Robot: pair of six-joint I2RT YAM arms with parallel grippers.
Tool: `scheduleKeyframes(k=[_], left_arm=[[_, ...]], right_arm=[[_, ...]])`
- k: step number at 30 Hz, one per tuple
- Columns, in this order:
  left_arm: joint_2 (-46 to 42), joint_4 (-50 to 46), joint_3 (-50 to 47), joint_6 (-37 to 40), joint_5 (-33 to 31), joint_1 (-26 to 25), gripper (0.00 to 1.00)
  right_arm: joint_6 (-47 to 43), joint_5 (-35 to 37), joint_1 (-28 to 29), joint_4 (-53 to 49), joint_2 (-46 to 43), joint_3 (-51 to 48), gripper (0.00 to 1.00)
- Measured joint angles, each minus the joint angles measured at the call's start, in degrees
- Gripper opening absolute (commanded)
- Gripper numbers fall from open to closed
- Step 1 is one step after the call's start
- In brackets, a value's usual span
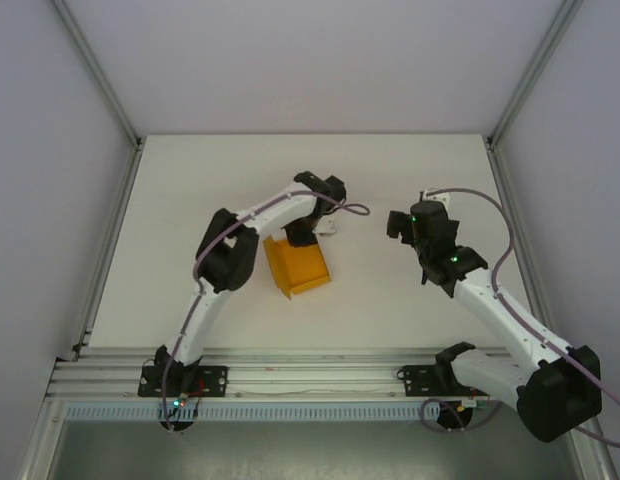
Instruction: Assemble paper box
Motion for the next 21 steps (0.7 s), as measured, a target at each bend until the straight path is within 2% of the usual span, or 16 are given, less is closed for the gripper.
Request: scheduleKeyframes(k=[6, 11, 17, 20, 21], left_arm=[[3.3, 1.2, 0.6, -0.3, -11.6, -3.3, 0.0], [1.6, 10.9, -7.2, 0.1, -22.2, -6.4, 0.0], [0.3, 16.7, -10.8, -0.2, -25.4, -7.5, 0.01], [0.3, 16.8, -10.8, -0.2, -25.3, -7.5, 0.23], [0.2, 17.5, -11.0, -0.4, -25.1, -7.5, 0.26]], right_arm=[[0.0, 0.0, -0.1, 0.0, 0.0, 0.0, 1.0], [0.0, 0.4, -0.2, 0.0, 0.0, 0.0, 1.0], [0.0, 0.4, -0.3, 0.1, 0.0, 0.0, 1.0], [0.0, 0.3, -0.3, 0.1, 0.0, 0.0, 1.0], [0.0, 0.3, -0.3, 0.1, 0.0, 0.0, 1.0]])
